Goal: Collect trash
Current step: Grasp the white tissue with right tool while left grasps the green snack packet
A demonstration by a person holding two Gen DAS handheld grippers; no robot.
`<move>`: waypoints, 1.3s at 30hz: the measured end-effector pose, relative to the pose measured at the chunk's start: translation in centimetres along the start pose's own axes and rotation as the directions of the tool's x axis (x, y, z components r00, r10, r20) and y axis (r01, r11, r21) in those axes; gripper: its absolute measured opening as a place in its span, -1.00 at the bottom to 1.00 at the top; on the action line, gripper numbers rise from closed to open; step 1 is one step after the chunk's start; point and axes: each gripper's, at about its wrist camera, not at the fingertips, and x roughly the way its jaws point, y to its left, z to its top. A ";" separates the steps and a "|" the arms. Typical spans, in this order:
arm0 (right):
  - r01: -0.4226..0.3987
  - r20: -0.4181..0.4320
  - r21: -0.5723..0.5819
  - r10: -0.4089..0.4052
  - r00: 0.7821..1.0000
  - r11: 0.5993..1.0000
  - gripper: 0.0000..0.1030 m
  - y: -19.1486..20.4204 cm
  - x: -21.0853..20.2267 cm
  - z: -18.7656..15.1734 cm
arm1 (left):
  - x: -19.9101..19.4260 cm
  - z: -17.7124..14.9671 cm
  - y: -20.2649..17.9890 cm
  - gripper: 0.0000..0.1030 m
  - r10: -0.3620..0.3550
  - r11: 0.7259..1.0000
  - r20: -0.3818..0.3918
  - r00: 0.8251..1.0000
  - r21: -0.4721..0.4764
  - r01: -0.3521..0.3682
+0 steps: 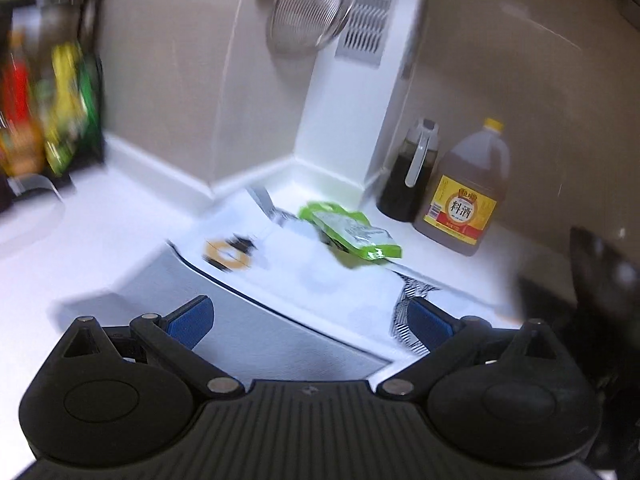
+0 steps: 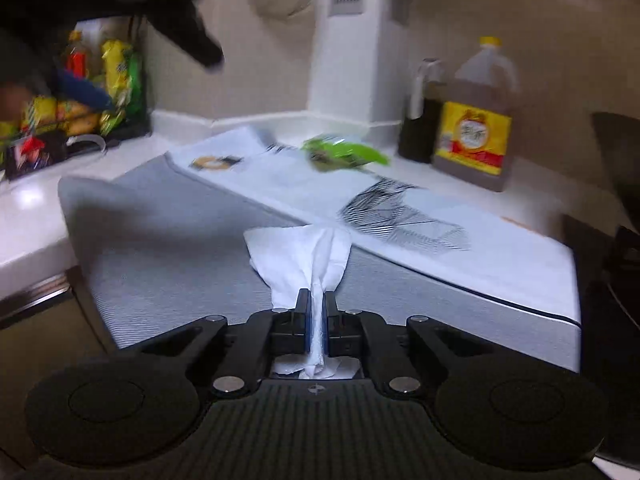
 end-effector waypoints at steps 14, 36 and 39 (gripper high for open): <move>0.026 -0.029 0.173 -0.021 0.999 0.985 -0.88 -5.9 -0.4 -1.1 | 18.1 2.5 3.4 1.00 -0.316 0.762 -0.087 0.945 -0.617 0.198; 0.020 -0.025 0.199 -0.015 1.000 0.980 -0.87 -6.2 -0.6 -1.4 | 18.7 2.7 2.7 -0.91 -0.429 0.712 -0.103 0.898 -0.650 0.265; 0.019 -0.020 0.218 -0.015 1.000 0.976 -0.87 -6.2 -1.1 -1.2 | 14.5 2.7 3.6 -0.91 -0.447 0.731 -0.065 0.892 -0.602 0.322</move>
